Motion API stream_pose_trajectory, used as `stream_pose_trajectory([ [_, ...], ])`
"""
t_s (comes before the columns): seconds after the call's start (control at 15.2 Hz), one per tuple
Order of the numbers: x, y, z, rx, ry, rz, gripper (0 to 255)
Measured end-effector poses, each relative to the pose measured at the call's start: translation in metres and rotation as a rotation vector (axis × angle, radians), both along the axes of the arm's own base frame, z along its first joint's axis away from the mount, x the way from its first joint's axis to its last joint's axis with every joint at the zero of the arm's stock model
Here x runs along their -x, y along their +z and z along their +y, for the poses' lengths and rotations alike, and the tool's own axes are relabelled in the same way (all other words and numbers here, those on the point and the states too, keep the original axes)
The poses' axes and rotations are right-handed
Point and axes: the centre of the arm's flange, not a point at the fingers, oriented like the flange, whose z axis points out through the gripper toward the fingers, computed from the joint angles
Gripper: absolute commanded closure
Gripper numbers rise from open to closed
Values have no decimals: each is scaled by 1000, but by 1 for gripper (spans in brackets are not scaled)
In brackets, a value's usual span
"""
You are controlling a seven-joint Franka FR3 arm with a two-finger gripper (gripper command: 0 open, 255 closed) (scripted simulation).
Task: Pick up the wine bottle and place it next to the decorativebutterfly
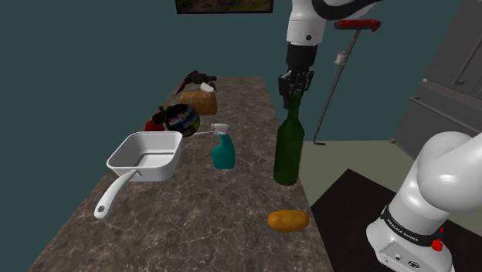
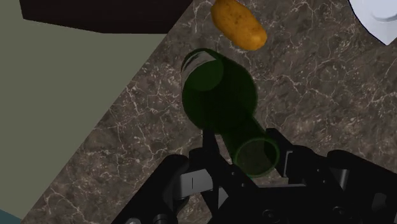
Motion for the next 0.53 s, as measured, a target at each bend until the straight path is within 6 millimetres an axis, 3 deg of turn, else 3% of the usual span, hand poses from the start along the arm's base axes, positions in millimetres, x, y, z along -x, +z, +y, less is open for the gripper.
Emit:
stream_pose_trajectory([
  [0.53,81,-2,65,0,0,0,255],
])
